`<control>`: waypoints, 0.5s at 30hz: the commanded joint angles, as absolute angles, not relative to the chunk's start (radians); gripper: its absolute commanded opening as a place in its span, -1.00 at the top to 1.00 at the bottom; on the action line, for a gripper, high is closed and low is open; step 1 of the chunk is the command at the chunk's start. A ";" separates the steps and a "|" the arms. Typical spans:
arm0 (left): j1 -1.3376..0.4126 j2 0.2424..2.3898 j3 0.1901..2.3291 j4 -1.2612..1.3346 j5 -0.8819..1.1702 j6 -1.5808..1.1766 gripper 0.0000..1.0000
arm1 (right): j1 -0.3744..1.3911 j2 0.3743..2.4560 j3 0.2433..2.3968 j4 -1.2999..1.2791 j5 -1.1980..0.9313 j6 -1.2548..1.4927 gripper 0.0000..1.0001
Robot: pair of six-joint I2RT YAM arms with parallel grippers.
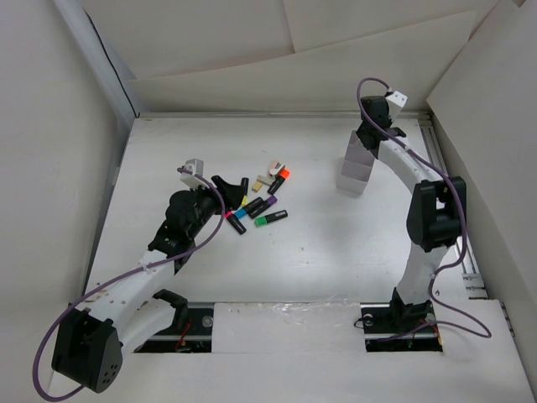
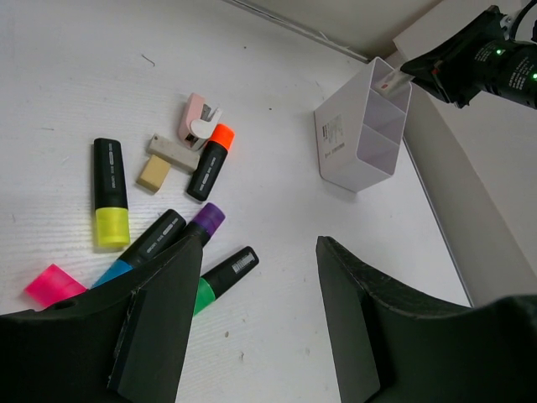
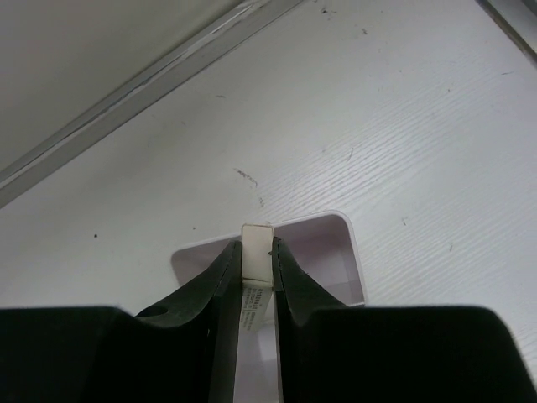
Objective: Sort the stationery into containers
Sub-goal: Place the stationery in the storage box.
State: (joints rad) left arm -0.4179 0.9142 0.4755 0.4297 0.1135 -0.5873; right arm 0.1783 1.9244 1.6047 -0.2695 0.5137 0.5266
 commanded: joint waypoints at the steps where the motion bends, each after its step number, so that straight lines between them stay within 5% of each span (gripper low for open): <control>1: -0.420 0.910 0.506 0.482 0.129 -0.577 -0.08 | 0.212 1.856 1.571 -0.186 0.612 0.502 0.92; 15: -0.420 0.900 0.506 0.472 0.129 -0.577 -0.08 | 0.318 1.927 1.617 -0.164 0.891 0.446 0.94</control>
